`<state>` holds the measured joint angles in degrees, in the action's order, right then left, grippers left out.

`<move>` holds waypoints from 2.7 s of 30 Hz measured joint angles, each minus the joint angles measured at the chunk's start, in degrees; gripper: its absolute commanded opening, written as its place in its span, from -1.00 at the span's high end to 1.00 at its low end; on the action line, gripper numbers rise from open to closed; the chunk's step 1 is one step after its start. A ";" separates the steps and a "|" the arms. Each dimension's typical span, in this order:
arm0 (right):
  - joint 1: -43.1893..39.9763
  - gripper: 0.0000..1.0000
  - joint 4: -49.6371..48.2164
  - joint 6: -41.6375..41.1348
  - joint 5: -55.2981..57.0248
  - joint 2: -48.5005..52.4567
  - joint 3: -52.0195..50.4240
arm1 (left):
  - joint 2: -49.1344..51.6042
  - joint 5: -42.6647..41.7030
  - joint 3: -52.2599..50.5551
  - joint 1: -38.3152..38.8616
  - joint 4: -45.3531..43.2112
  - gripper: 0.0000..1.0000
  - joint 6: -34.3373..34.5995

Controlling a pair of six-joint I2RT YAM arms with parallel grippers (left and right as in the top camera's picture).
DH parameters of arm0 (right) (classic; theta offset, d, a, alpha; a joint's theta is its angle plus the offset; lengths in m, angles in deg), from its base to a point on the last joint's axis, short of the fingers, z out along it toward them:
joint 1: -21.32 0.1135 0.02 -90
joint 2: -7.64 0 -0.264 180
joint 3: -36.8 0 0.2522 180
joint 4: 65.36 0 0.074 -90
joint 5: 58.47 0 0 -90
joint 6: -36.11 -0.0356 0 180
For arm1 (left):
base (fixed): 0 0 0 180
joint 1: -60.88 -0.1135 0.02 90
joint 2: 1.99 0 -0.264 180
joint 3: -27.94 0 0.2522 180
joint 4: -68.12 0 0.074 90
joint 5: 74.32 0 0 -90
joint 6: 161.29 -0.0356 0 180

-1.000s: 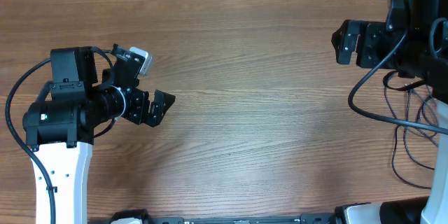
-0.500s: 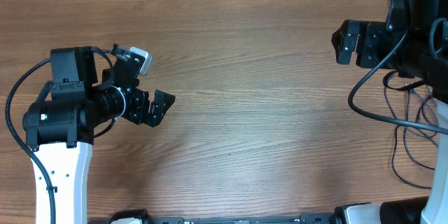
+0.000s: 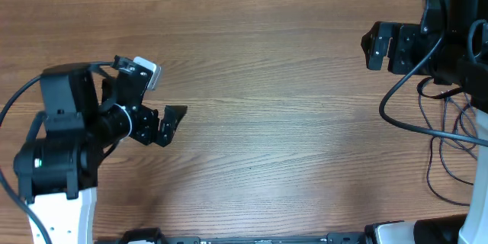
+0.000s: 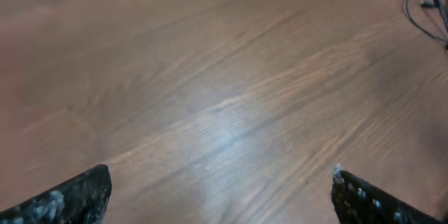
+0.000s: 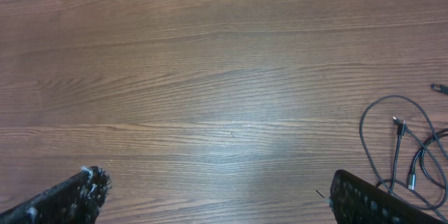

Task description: Untangle cables

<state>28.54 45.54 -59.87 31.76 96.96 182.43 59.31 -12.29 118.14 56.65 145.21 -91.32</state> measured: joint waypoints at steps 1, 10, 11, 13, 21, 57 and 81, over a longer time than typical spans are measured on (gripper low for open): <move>0.00 -1.00 0.00 0.00 -0.02 0.00 0.00 | -1.44 0.33 -0.90 0.00 -2.56 -0.99 -0.15; 0.00 -1.00 0.00 0.00 -0.02 0.07 0.00 | -22.75 -1.07 -33.44 -0.02 -39.91 -1.00 0.28; 0.00 -1.00 0.02 -0.02 -0.04 0.07 0.00 | -24.68 -1.44 -36.74 0.00 -45.46 -1.00 0.96; 0.00 -1.00 0.00 -0.02 -0.02 0.11 0.00 | -29.38 -1.38 -44.44 0.00 -55.49 -1.00 3.21; 0.00 -1.00 0.04 0.00 -0.02 0.13 0.00 | -44.85 7.65 -64.74 0.00 -77.37 -1.00 17.55; 0.00 -1.00 0.02 0.00 -0.02 0.22 0.00 | -60.50 26.53 -75.95 1.53 -58.97 -1.00 22.86; 0.00 -1.00 -41.27 0.00 -3.98 -18.78 -24.46 | -60.54 26.56 -75.95 1.53 -58.97 -1.00 22.84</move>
<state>28.54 4.28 -59.87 27.78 78.18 157.98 -1.23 14.27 42.19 58.18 86.24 -68.48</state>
